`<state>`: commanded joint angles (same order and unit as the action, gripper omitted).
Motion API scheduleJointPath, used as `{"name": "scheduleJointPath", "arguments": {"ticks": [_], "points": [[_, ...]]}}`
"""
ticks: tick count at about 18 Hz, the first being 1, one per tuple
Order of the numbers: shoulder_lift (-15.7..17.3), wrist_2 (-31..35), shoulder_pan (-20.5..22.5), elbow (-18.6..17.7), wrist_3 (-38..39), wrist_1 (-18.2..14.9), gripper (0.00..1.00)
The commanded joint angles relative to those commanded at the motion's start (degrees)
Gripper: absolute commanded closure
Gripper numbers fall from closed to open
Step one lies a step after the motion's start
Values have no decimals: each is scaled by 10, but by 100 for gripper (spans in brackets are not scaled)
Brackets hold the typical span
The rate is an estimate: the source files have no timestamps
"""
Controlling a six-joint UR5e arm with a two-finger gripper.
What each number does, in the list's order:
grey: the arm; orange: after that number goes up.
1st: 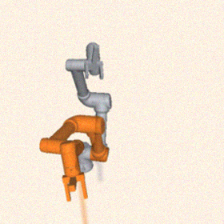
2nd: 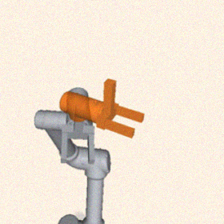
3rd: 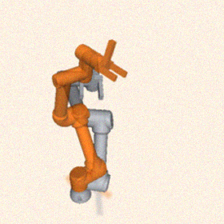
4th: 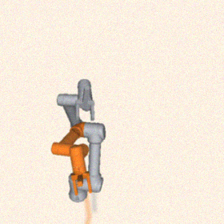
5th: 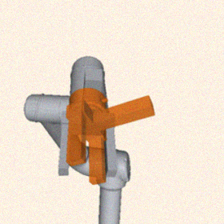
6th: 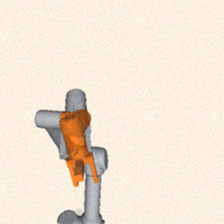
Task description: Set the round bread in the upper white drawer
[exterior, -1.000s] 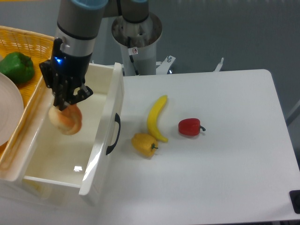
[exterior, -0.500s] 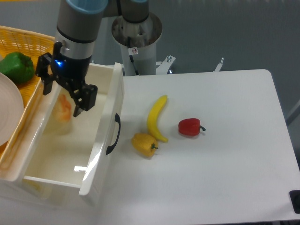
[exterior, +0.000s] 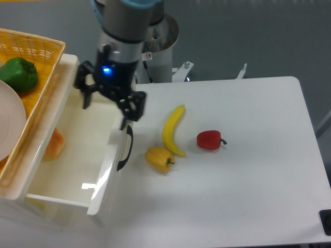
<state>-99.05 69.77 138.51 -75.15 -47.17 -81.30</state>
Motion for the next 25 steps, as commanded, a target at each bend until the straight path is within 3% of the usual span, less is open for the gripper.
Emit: {"name": "scheduleJointPath", "arguments": {"ticks": [3, 8, 11, 17, 25], "points": [[-15, 47, 38, -2, -75, 31, 0], [-40, 54, 102, -11, -185, 37, 0], [-68, 111, 114, -12, -249, 43, 0], [-124, 177, 121, -18, -313, 53, 0], [-193, 181, 143, -9, -323, 59, 0]]}}
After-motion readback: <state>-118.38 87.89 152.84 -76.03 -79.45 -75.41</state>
